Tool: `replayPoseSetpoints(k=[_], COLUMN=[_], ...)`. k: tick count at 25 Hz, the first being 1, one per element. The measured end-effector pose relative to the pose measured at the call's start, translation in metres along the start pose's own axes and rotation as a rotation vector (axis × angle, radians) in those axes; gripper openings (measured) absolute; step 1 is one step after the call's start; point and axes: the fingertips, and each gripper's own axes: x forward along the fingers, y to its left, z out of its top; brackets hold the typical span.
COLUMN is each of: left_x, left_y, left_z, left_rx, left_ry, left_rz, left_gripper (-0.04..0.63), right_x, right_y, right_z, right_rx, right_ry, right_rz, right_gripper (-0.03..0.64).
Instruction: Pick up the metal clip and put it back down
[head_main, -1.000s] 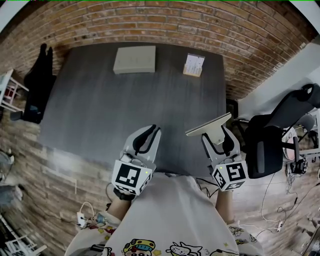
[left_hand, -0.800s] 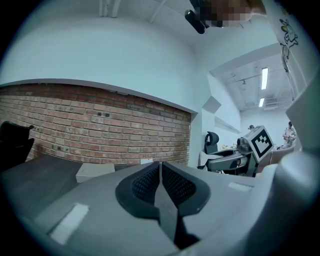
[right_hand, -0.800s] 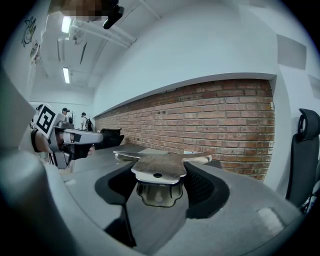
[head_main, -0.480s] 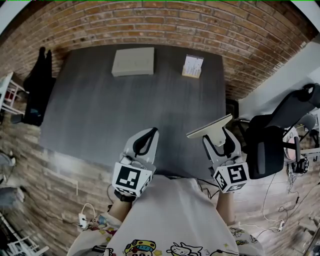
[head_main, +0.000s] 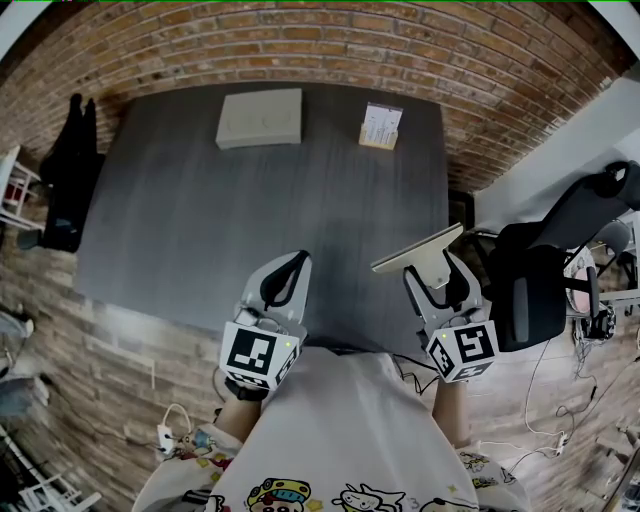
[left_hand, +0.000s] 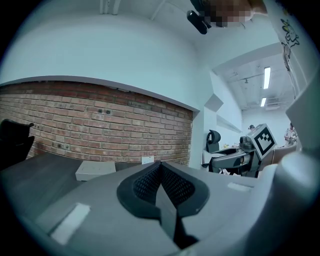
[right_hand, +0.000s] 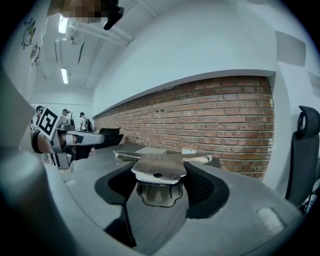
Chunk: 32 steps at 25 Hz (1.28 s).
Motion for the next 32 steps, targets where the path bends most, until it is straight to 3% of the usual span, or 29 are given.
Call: replayPoseSetpoints(k=[32], left_x=[-0.003], left_y=[0.007], left_z=[-0.021], left_rx=[-0.043], left_ry=[0.057], left_rz=[0.004], left_gripper=[0.000], right_x=[0.010], right_y=[0.009], right_z=[-0.023], right_rx=[0.023], right_ry=[0.091], right_rz=[0.026], right_gripper=[0.288])
